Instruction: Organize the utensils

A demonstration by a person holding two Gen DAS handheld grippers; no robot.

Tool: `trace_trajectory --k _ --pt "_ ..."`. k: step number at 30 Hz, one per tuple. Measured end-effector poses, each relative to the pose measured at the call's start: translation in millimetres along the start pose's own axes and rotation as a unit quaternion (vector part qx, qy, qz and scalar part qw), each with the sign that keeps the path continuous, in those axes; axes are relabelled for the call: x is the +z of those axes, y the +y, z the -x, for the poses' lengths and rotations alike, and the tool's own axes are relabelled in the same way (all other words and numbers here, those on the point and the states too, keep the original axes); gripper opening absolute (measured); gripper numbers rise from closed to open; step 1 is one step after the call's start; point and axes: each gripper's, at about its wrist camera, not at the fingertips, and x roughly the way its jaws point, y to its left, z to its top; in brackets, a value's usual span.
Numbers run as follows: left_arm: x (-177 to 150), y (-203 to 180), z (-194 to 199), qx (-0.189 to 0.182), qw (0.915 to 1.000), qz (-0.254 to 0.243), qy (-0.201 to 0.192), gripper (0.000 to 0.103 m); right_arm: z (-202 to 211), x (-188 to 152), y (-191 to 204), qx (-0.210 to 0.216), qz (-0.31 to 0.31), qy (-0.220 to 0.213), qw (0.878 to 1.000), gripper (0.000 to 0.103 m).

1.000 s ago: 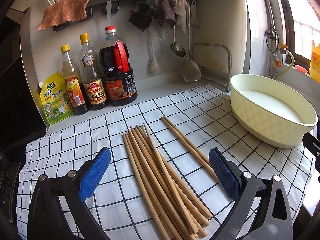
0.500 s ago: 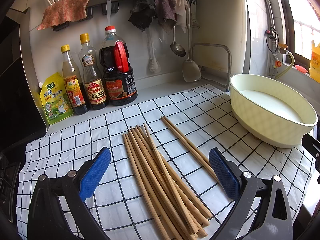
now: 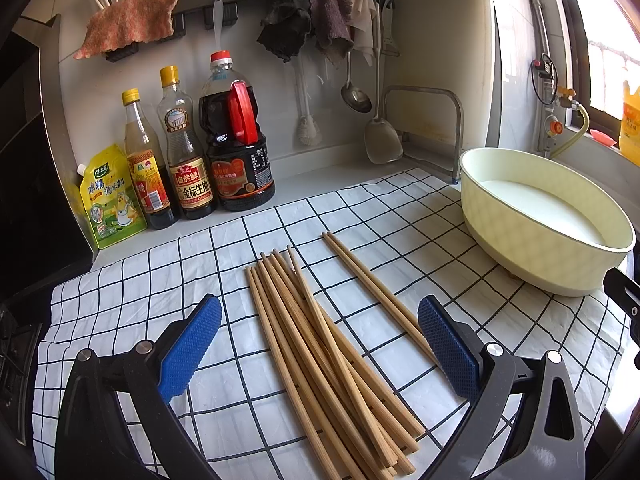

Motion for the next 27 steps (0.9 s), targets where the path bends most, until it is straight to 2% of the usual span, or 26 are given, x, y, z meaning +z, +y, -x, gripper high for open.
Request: trace_trajectory --k 7,14,21,24,27 --pt "0 1 0 -0.003 1.0000 0.006 0.001 0.097 1 0 2 0.009 0.003 0.003 1.000 0.094" --pt "8 28 -6 -0.014 0.9975 0.055 0.042 0.097 5 11 4 0.042 0.003 0.002 0.999 0.094" --pt "2 61 -2 0.013 0.9956 0.056 0.073 0.097 -1 15 41 0.087 0.068 0.035 0.993 0.094" --pt "-4 78 -7 0.002 0.9913 0.083 0.102 0.097 -9 20 62 0.116 0.094 0.059 0.987 0.094" --pt "-11 94 -8 0.004 0.9869 0.116 0.112 0.097 -20 25 83 0.134 0.119 0.084 0.980 0.094"
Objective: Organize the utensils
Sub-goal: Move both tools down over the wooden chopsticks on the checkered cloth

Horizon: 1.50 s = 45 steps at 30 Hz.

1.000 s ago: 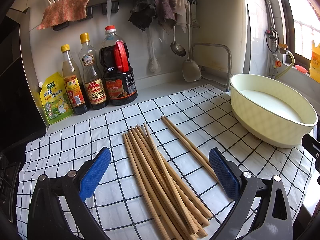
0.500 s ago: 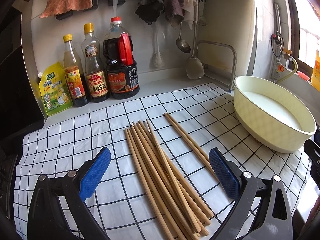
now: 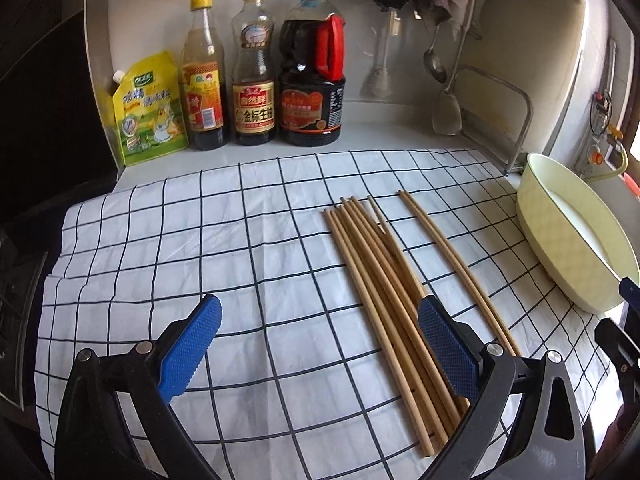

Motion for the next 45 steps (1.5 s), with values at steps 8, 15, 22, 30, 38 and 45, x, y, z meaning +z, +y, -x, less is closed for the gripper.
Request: trace_trajectory --k 8,15,22,30,38,45 --pt "-5 10 -19 0.040 0.9985 0.017 0.033 0.097 -46 14 6 0.005 0.004 0.072 0.997 0.094" --pt "-15 2 -27 0.090 0.9935 -0.016 0.069 0.097 -72 20 5 0.005 0.005 0.109 0.994 0.094" --pt "-26 -3 -35 0.095 0.9909 -0.004 0.095 0.097 -88 21 13 -0.012 0.044 0.110 0.993 0.094" --pt "-24 -12 -38 0.104 0.9903 0.008 0.093 0.097 -97 14 16 -0.029 0.067 0.119 0.990 0.094" --pt "-25 -15 -41 0.108 0.9899 0.012 0.091 0.097 -102 9 23 -0.042 0.094 0.119 0.988 0.094" --pt "-28 -16 -43 0.109 0.9897 0.011 0.093 0.097 -104 7 22 -0.049 0.102 0.119 0.986 0.094"
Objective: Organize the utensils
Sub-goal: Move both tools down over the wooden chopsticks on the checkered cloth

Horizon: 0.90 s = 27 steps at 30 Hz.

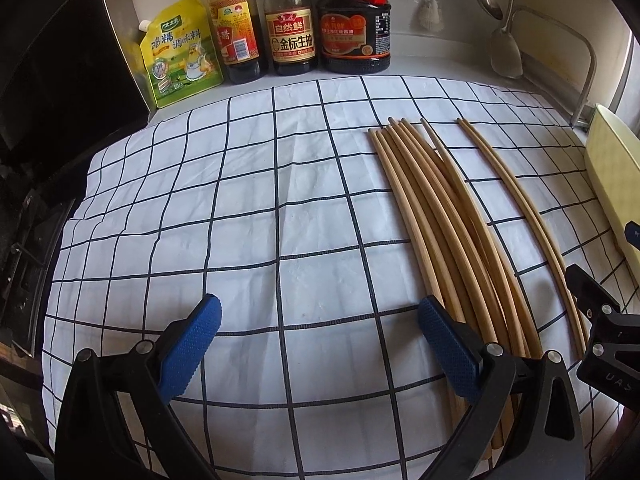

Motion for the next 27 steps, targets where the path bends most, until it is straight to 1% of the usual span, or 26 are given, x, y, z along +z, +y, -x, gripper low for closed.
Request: trace_trajectory --k 1,4,6,9,11,12,13,14,15,23,27 --pt "0 0 0 0.000 1.0000 0.001 0.000 0.097 1 0 -1 0.007 -0.003 -0.001 1.000 0.094" --pt "0 1 1 0.000 1.0000 0.001 0.002 0.097 1 1 -7 0.050 -0.024 0.002 0.998 0.094" --pt "1 3 2 -0.001 1.0000 0.001 0.001 0.097 5 2 -11 0.072 -0.037 -0.008 0.997 0.094" --pt "1 3 3 -0.002 1.0000 0.002 0.000 0.097 9 4 -13 0.089 -0.037 -0.014 0.995 0.092" --pt "2 3 4 -0.003 1.0000 0.002 -0.001 0.097 9 5 -13 0.085 -0.036 -0.011 0.996 0.082" --pt "2 3 4 -0.003 1.0000 0.002 -0.002 0.097 6 5 -14 0.089 -0.036 -0.004 0.995 0.068" --pt "2 3 5 -0.003 1.0000 0.003 -0.002 0.097 4 5 -15 0.096 -0.039 0.004 0.995 0.051" --pt "2 3 5 -0.004 1.0000 0.003 -0.003 0.097 1 5 -16 0.100 -0.042 0.011 0.994 0.045" --pt "2 3 5 -0.004 1.0000 0.004 -0.003 0.097 0 4 -15 0.099 -0.042 0.014 0.994 0.041" --pt "-1 2 5 -0.006 1.0000 0.007 -0.001 0.097 -3 5 -5 0.099 -0.018 0.014 0.995 0.041" --pt "-1 2 5 -0.007 1.0000 0.006 -0.001 0.097 -6 3 1 0.104 -0.004 0.027 0.994 0.041"
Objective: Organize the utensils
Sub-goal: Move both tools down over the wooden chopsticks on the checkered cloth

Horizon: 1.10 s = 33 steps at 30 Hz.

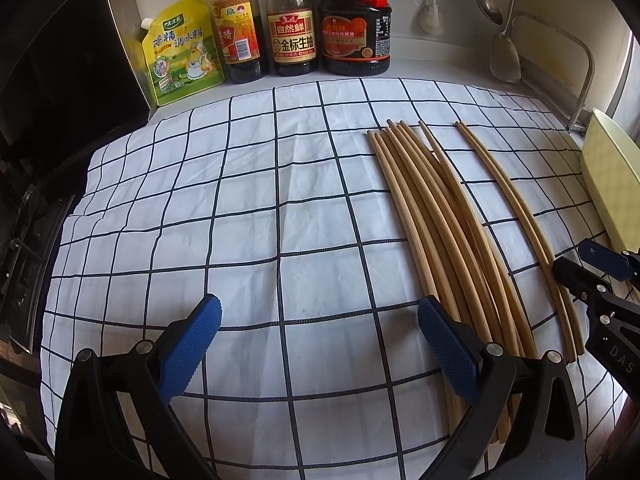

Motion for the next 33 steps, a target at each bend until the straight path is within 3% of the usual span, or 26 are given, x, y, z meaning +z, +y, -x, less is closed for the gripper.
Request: trace_trajectory --k 17,24,33 --pt "2 0 -5 -0.022 0.9995 0.018 0.016 0.097 -2 -3 -3 0.021 -0.005 -0.011 1.000 0.042" --pt "5 0 4 -0.037 0.9988 0.033 0.000 0.097 -1 -5 -4 0.023 -0.005 -0.014 1.000 0.042" --pt "1 -10 -1 -0.023 0.9997 0.010 0.008 0.098 -1 -5 -4 0.024 -0.006 -0.015 1.000 0.043"
